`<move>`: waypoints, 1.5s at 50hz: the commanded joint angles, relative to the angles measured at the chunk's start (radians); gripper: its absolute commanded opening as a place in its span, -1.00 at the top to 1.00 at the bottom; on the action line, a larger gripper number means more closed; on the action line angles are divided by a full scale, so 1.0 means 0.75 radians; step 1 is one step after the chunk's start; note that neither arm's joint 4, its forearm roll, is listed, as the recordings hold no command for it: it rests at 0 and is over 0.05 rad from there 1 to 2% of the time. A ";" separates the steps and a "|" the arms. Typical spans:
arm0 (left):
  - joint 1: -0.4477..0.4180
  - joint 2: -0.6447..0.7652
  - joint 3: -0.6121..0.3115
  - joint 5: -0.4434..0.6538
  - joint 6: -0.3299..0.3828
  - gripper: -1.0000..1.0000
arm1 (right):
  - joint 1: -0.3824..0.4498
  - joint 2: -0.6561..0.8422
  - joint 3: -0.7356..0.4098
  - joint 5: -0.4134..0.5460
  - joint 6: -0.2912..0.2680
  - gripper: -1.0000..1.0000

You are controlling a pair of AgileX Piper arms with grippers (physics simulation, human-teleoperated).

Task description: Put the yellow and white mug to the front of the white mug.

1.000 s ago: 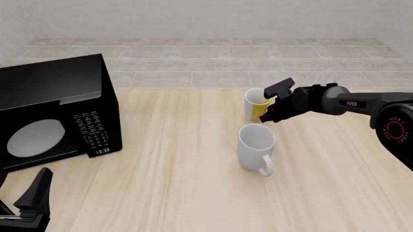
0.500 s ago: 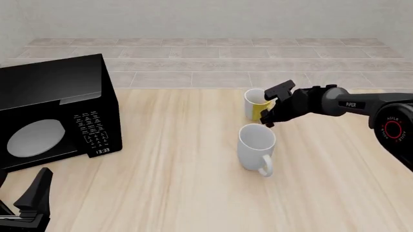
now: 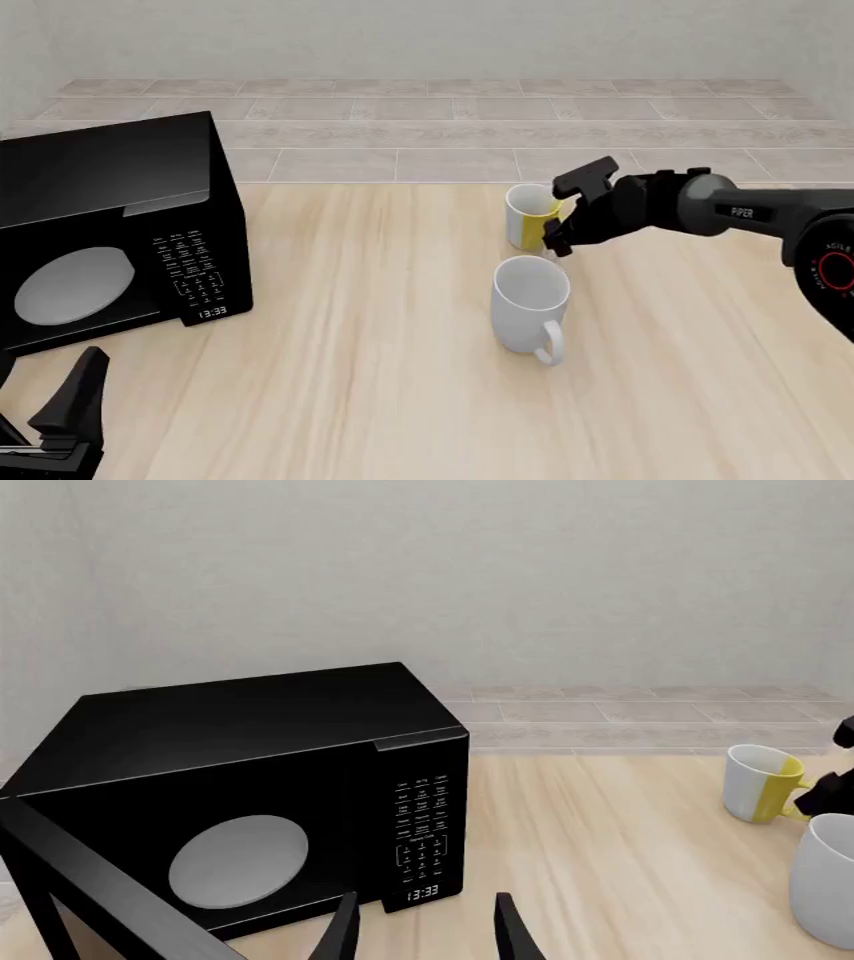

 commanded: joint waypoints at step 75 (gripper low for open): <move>0.000 0.000 0.000 0.000 0.000 -1.00 | 0.016 -0.984 0.761 -0.209 -0.007 -1.00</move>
